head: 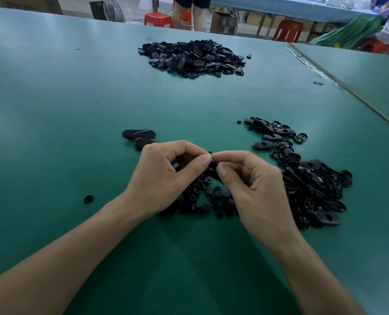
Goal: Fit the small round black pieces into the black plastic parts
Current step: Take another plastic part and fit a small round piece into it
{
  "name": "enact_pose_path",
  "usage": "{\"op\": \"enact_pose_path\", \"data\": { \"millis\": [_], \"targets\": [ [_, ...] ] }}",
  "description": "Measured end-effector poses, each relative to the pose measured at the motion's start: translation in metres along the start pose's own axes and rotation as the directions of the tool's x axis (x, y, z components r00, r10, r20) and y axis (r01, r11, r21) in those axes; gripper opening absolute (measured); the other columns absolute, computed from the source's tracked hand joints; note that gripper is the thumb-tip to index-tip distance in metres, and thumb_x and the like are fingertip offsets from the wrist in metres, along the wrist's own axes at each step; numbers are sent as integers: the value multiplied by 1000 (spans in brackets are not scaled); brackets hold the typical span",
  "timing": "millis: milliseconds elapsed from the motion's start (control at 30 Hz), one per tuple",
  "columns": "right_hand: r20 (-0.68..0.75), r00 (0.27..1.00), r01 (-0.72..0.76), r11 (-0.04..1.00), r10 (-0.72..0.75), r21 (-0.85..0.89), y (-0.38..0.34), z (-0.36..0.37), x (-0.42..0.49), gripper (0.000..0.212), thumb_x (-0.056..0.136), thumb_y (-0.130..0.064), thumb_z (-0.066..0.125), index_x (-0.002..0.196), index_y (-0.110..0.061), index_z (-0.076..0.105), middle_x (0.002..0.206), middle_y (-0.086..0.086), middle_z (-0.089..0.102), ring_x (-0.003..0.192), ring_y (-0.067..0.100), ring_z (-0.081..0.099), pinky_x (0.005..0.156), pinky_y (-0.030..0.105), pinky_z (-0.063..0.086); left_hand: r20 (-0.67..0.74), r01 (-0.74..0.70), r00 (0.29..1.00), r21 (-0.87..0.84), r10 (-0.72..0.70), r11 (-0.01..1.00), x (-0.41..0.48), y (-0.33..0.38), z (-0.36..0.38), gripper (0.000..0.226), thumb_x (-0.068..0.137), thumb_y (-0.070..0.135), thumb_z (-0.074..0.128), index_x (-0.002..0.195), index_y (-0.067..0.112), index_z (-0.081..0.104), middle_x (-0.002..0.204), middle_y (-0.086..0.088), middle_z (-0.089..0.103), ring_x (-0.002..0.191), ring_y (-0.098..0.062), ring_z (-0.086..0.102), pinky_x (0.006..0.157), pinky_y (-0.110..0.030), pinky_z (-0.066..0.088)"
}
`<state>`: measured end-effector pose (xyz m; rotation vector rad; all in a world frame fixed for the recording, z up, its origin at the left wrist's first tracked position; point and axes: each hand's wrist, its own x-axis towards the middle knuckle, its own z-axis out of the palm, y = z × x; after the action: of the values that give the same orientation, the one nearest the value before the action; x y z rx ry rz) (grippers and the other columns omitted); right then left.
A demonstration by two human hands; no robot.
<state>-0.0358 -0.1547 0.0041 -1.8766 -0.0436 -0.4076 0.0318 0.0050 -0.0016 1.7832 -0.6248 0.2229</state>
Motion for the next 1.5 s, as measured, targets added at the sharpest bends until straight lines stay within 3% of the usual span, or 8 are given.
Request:
{"op": "enact_pose_path", "data": {
  "millis": [167, 267, 400, 567, 800, 1167, 1333, 1500],
  "targets": [
    [-112, 993, 4, 973, -31, -231, 2, 0, -2, 13, 92, -21, 69, 103, -28, 71, 85, -16, 71, 84, 1, 66, 76, 12, 50, -106, 18, 994, -52, -24, 998, 3, -4, 0, 12, 90, 20, 73, 87, 32, 73, 79, 18, 74, 70, 1, 67, 69, -13, 51],
    [15, 998, 58, 835, -60, -547, 2, 1, -4, 15, 92, -29, 69, 107, -25, 72, 91, -15, 64, 89, 4, 57, 84, 22, 48, -247, 45, 967, -94, -67, 995, 9, -5, -5, 12, 94, 21, 68, 89, 32, 70, 74, 13, 72, 63, 1, 63, 62, -13, 50],
    [147, 989, 100, 716, 3, -691, -1, 2, -6, 19, 93, -40, 63, 107, -28, 71, 94, -12, 60, 98, 9, 49, 89, 26, 44, -449, 134, 875, -133, -180, 982, 16, -12, -12, 13, 96, 27, 66, 84, 31, 70, 71, 13, 72, 64, -11, 64, 60, -28, 53],
    [104, 994, 47, 718, 35, -695, -3, 2, -6, 12, 93, -40, 64, 94, -29, 70, 89, -14, 58, 94, 8, 49, 82, 22, 38, -514, 164, 812, -252, -276, 954, 12, -17, -4, 14, 98, 26, 62, 86, 30, 68, 71, 17, 70, 67, -7, 61, 59, -20, 48],
    [76, 997, 42, 695, 18, -718, -1, 4, -6, 13, 93, -36, 65, 95, -26, 73, 89, -10, 64, 90, 12, 53, 84, 25, 42, -408, 71, 880, -393, -243, 917, 7, -11, 3, 13, 99, 22, 56, 92, 24, 67, 72, 15, 64, 63, -3, 54, 64, -21, 49],
    [-8, 997, 60, 857, -75, -512, 3, 5, -3, 12, 100, -22, 56, 88, -20, 56, 70, -13, 54, 66, 7, 52, 61, 27, 42, -587, 124, 761, -283, -274, 951, 13, -17, -7, 12, 99, 27, 57, 89, 28, 64, 81, 6, 71, 72, -18, 70, 62, -21, 51],
    [-35, 991, 95, 869, -128, -485, 1, 7, -4, 18, 95, -12, 66, 112, -16, 71, 91, -16, 67, 86, 0, 63, 80, 14, 50, -491, 152, 789, -426, -369, 892, 7, -15, 3, 19, 104, 19, 53, 89, 23, 63, 72, 9, 62, 62, -4, 53, 57, -17, 45],
    [-49, 990, 99, 899, -132, -426, 1, 6, -5, 13, 94, -16, 68, 103, -21, 76, 89, -13, 70, 82, -2, 63, 75, 5, 44, -412, 111, 843, -496, -346, 861, 12, -10, -4, 19, 104, 15, 51, 89, 18, 61, 68, 11, 61, 59, -6, 55, 59, -20, 48]
  ]
}}
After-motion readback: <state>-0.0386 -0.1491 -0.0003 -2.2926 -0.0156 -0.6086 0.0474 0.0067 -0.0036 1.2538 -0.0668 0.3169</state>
